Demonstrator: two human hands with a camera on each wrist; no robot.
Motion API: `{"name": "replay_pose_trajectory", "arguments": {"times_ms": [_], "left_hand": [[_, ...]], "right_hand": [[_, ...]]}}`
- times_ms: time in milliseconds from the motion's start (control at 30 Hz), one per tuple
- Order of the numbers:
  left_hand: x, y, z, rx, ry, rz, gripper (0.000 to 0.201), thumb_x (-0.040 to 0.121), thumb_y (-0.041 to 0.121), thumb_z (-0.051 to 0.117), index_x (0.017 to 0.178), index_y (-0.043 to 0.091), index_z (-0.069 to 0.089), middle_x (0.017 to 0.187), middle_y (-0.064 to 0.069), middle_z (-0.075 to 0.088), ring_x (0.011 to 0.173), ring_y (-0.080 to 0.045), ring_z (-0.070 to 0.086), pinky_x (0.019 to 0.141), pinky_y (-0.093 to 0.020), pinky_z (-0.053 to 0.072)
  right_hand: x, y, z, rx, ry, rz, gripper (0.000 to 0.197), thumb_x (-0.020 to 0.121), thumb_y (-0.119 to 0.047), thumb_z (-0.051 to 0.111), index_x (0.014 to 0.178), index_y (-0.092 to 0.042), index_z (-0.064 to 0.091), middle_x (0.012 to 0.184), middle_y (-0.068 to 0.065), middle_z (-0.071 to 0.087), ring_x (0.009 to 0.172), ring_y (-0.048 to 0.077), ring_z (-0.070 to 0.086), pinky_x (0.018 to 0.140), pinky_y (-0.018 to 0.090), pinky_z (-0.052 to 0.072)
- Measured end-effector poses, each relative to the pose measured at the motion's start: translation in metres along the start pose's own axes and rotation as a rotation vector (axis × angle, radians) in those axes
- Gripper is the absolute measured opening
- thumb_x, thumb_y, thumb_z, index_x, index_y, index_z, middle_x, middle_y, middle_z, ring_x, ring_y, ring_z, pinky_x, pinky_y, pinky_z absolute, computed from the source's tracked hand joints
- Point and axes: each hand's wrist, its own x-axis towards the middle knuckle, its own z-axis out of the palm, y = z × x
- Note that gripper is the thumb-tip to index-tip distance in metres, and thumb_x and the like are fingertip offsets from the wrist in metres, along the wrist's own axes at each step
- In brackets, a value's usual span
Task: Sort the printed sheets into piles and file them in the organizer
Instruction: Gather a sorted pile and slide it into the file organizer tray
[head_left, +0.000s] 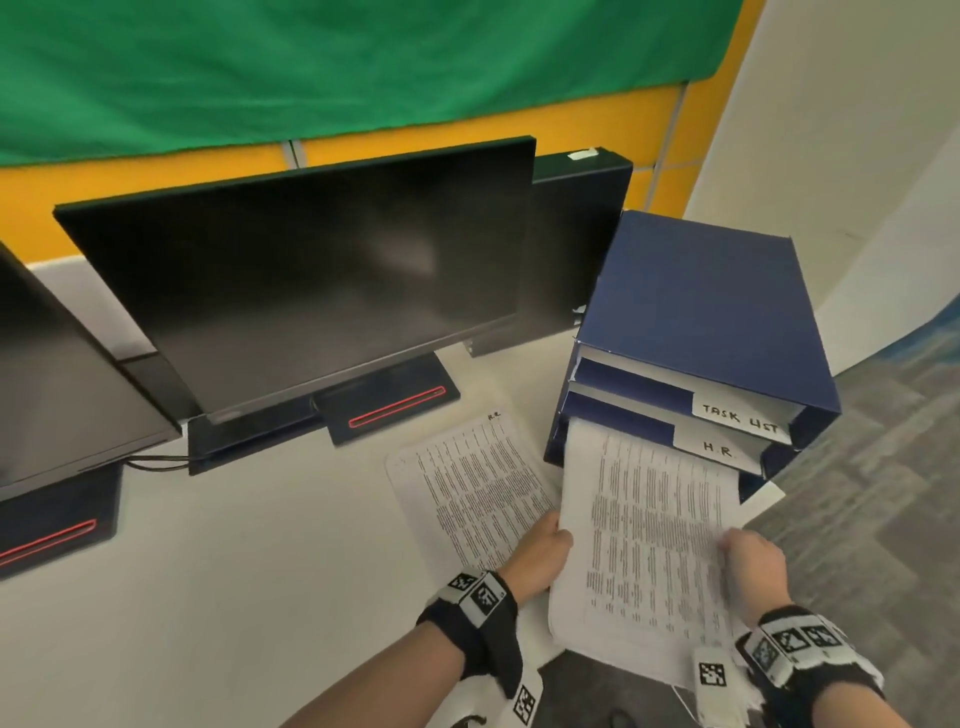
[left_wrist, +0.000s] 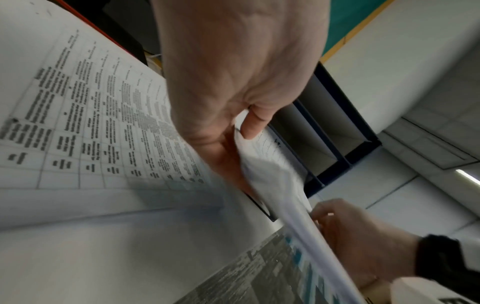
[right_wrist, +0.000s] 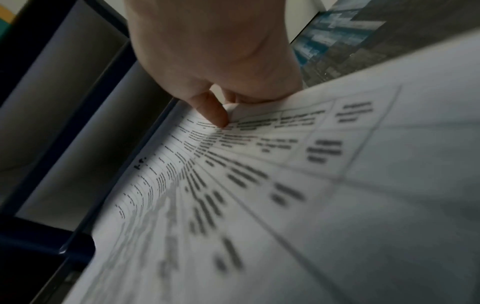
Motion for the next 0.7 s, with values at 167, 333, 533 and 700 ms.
{"name": "replay_pose_trajectory", "arguments": {"times_ms": [167, 333, 533, 700], "left_hand": [[0.003, 0.005, 0.014, -0.011, -0.055, -0.033, 0.050, 0.093, 0.015, 0.034, 0.143, 0.021, 0.027, 0.141, 0.001, 0.044, 0.127, -0.018, 0.043, 0.110, -0.040, 0.035], [0.019, 0.001, 0.009, -0.023, -0.013, -0.019, 0.049, 0.090, 0.009, 0.040, 0.137, 0.021, 0.038, 0.129, 0.006, 0.054, 0.120, -0.016, 0.051, 0.103, -0.037, 0.043], [0.031, 0.013, -0.011, 0.125, 0.135, -0.058, 0.046, 0.091, 0.003, 0.034, 0.134, 0.017, 0.041, 0.128, -0.003, 0.055, 0.119, -0.022, 0.052, 0.102, -0.032, 0.042], [0.027, 0.012, -0.017, 0.121, 0.016, -0.109, 0.045, 0.090, -0.003, 0.035, 0.130, 0.012, 0.048, 0.125, -0.009, 0.058, 0.115, -0.026, 0.054, 0.098, -0.036, 0.046]], "right_hand": [[0.007, -0.020, -0.005, -0.022, 0.084, -0.013, 0.015, 0.089, -0.009, 0.047, 0.094, 0.001, 0.058, 0.096, 0.017, 0.052, 0.090, 0.029, 0.045, 0.087, 0.040, 0.038], [0.009, -0.029, -0.008, 0.115, -0.156, 0.061, 0.029, 0.088, -0.008, 0.051, 0.115, 0.001, 0.055, 0.093, 0.018, 0.057, 0.088, 0.031, 0.054, 0.086, 0.042, 0.044], [-0.001, 0.007, -0.016, 0.241, -0.602, 0.205, 0.036, 0.088, -0.017, 0.059, 0.119, 0.002, 0.057, 0.114, 0.024, 0.066, 0.101, 0.036, 0.066, 0.078, 0.044, 0.056], [-0.008, 0.020, 0.001, 0.247, -0.574, 0.265, 0.032, 0.093, 0.003, 0.046, 0.122, -0.005, 0.053, 0.118, 0.026, 0.062, 0.107, 0.043, 0.061, 0.095, 0.060, 0.045]]}}
